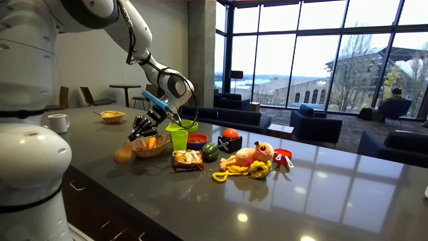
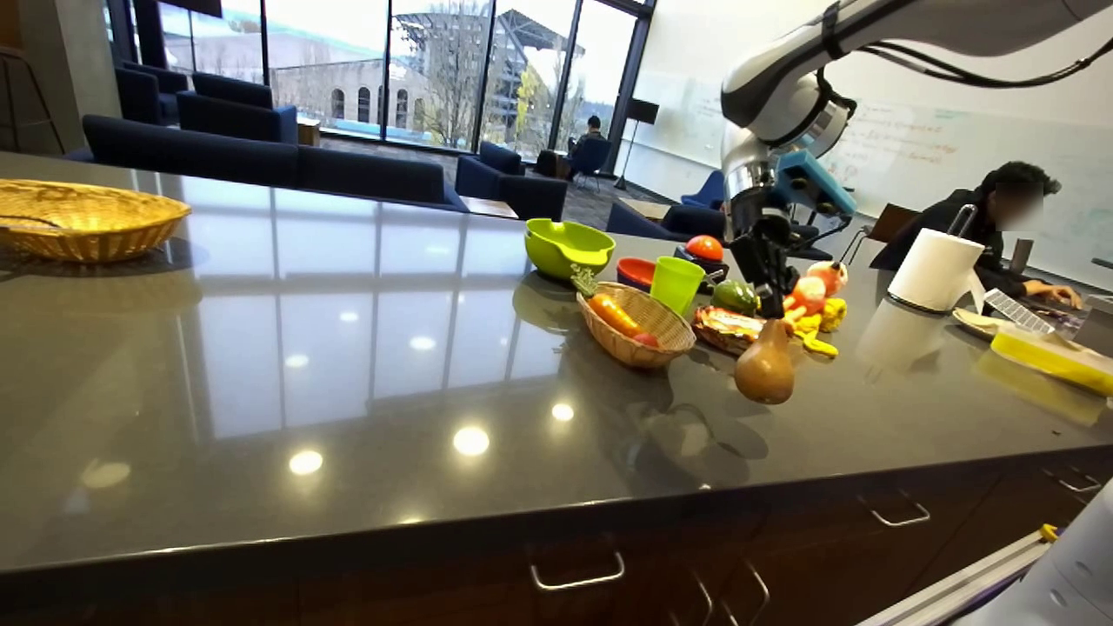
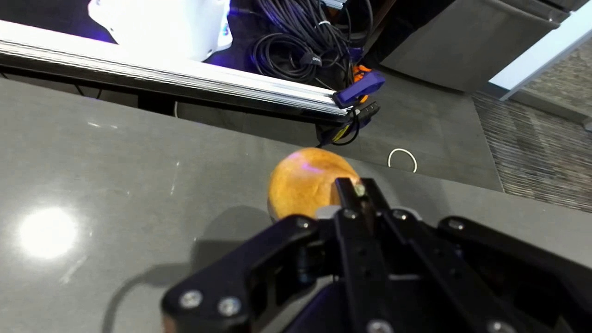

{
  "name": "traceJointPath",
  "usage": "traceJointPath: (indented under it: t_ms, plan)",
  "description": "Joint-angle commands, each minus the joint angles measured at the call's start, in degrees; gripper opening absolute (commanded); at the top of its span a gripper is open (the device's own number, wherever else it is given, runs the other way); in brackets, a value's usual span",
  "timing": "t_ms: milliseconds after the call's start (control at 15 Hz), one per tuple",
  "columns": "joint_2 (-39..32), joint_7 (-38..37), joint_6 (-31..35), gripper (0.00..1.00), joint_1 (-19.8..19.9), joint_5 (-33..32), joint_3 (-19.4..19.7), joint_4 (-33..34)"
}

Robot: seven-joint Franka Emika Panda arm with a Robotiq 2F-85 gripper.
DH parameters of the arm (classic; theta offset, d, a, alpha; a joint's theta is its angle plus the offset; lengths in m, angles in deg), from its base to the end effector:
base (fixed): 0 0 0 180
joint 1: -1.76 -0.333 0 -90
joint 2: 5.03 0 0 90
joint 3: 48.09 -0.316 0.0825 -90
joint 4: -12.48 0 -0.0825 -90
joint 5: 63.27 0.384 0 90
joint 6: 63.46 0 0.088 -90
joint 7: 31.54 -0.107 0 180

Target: Move the pear to the left, then push them backwards

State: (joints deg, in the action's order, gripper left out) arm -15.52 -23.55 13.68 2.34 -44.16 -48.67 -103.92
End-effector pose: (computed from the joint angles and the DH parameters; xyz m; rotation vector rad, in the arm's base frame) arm 0.4746 0.0405 0.3334 -2.5122 -0.0791 1.1300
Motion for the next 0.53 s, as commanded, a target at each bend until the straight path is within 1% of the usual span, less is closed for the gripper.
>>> traceJointPath:
  t_ms: [0,467]
  plan:
    - [-1.6,3.2,0.4,0.02,0.4,1.5,-0.1,1.6]
    - [-5.5,8.3,2.3,0.02,0.9,2.1,-0.3,3.5]
